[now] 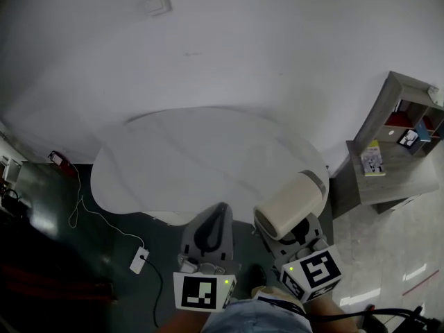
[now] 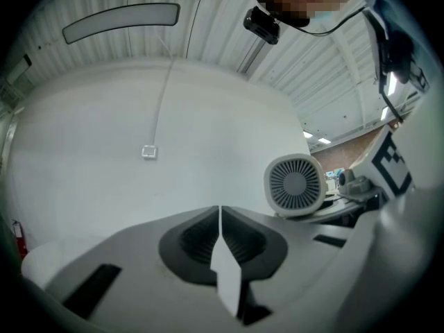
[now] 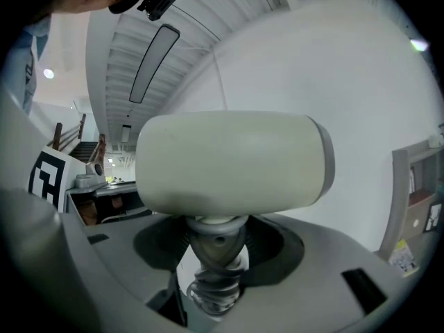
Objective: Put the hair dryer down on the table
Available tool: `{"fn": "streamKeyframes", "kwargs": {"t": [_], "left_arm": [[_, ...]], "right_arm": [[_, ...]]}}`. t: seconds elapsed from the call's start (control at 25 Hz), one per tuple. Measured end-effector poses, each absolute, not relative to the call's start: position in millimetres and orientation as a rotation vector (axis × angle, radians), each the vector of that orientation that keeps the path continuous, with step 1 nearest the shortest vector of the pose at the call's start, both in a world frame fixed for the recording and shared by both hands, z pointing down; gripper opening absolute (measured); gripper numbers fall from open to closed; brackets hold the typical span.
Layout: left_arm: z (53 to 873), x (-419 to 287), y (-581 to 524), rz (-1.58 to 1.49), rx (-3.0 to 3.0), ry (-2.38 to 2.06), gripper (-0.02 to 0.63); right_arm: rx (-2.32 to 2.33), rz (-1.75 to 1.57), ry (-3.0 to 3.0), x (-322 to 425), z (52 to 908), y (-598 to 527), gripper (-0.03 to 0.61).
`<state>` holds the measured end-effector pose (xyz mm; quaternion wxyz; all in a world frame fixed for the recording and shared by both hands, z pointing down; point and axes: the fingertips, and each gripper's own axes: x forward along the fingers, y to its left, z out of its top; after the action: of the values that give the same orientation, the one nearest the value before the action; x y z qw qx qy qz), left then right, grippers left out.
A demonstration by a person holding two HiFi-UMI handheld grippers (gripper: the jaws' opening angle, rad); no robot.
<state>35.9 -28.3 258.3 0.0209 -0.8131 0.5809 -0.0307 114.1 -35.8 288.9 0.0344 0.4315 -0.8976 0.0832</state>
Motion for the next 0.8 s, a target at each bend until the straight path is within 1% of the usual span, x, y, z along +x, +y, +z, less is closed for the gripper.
{"fn": "streamKeyframes", "kwargs": {"t": [0.28, 0.52, 0.8], "left_arm": [[248.9, 28.5, -69.4, -0.064, -2.477, 1.827, 0.017], [262.5, 4.7, -104.7, -0.038, -2.495, 1.852, 0.017], [270.7, -31.4, -191.5, -0.029, -2.559, 1.79, 0.017]], "right_arm": [[1.321, 0.192, -2.791, 111.5, 273.6, -87.7, 0.222], [1.325, 0.181, -2.758, 91.8, 283.2, -128.0, 0.222], [1.387, 0.198, -2.705, 56.4, 293.4, -207.3, 0.222]]}}
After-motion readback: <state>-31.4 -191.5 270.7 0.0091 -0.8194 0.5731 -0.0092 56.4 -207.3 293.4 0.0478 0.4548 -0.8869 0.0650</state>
